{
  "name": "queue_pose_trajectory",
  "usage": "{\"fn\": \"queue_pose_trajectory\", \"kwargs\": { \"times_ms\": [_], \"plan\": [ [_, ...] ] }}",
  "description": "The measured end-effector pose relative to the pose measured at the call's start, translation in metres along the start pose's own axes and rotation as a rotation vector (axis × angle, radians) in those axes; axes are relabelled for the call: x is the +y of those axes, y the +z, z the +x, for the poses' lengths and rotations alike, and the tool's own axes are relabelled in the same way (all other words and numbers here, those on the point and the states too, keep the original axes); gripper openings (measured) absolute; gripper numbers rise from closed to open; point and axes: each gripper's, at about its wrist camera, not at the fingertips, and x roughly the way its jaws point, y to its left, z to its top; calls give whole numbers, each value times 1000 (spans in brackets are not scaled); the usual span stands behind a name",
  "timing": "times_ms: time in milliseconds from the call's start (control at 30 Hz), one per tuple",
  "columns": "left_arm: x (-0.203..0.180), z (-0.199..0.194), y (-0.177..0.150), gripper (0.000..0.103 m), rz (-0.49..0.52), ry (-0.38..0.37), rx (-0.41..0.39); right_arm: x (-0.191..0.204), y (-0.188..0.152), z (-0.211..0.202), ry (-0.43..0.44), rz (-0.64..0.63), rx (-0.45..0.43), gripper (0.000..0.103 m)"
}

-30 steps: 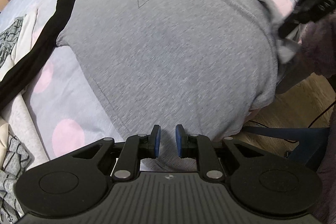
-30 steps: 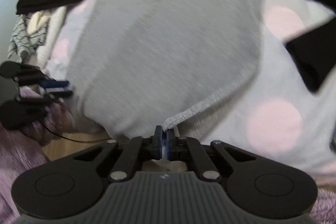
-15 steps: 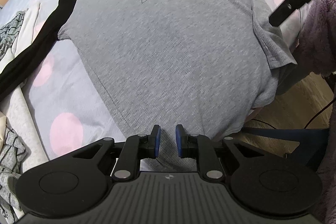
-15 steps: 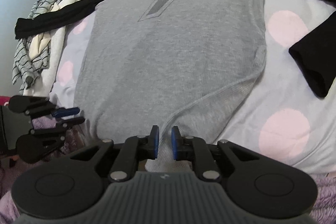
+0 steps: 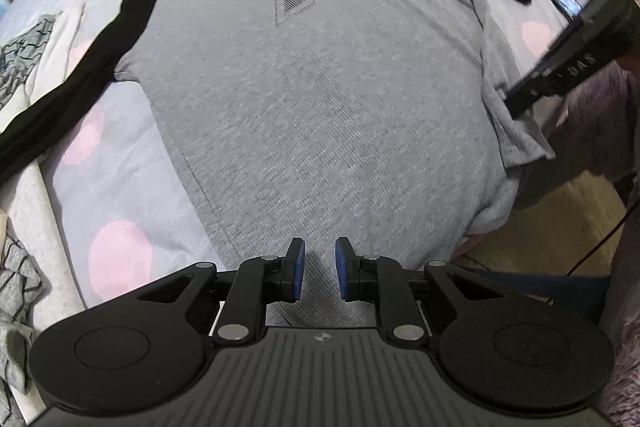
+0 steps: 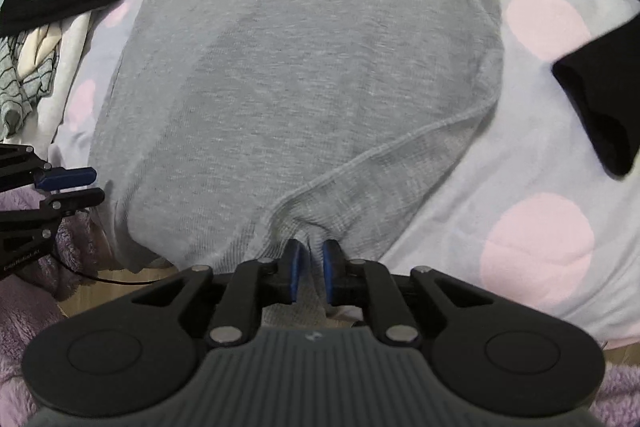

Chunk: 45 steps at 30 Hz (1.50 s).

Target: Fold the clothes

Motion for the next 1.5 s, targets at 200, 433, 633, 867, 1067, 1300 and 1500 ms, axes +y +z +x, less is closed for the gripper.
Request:
{"fn": "queue_pose_trajectory", "kwargs": {
  "times_ms": [200,433,633,867,1067,1300,1500],
  "plan": [
    [1,1,0,15,7,-8,1,-2,-24,-31,-43,10,-69,15],
    [-4,0,4,15,17,-6,-4,21,-35,-48,80,26,-137,17],
    [-1,-1,-1,15,4,-1,-1,36,-27,-25,5,31,-66,26],
    [31,4,-25,26,-149,43,87,28,-21,-2,-79,44,-29,15],
    [47,11,-44,26,-242,-34,129,13,-28,-7,-83,91,-9,9],
    [32,18,-44,27,-204,-87,166,6,-35,-17,-89,125,-17,11],
    [31,27,-40,25,-232,-93,188,2,-40,-19,-85,142,-24,15]
  ]
}}
